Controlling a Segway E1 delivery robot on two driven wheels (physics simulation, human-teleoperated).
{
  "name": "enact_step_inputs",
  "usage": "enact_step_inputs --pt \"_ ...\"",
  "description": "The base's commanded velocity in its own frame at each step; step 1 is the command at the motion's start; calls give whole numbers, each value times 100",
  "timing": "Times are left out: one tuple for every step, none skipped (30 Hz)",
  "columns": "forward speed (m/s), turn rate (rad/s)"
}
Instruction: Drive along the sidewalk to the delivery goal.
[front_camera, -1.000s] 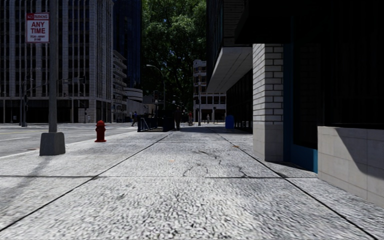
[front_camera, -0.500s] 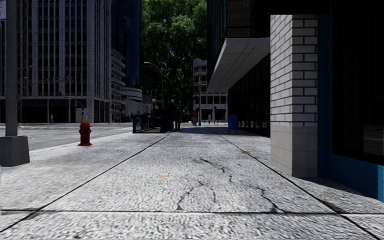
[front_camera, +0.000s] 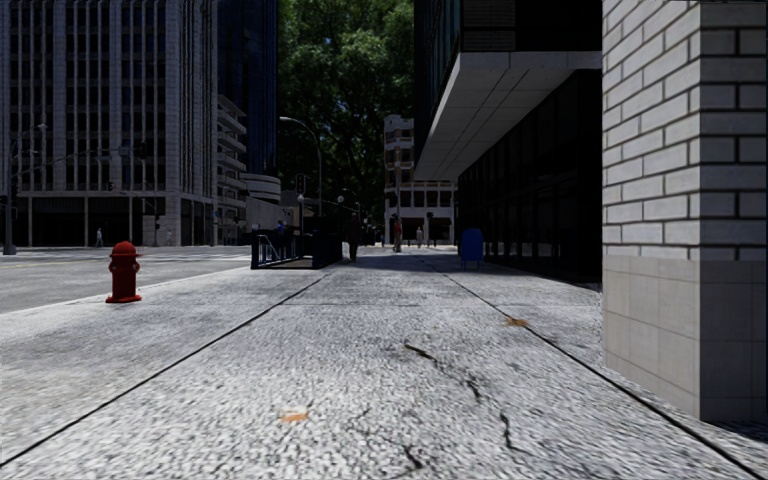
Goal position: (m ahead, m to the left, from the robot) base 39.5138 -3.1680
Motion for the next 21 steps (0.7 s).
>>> enact_step_inputs --pt "200 -28" --pt "200 -28" --pt "200 -29" --pt "200 -29" --pt "200 -30" --pt "200 -30" --pt "200 -30" --pt "200 -30" --pt "200 -30" --pt "200 -30" --pt "200 -30" --pt "200 -18" --pt "200 -12" --pt "200 -2" --pt "200 -2" --pt "200 0" --pt "200 0" --pt "200 0" --pt "200 0" --pt "200 0" --pt "200 0"
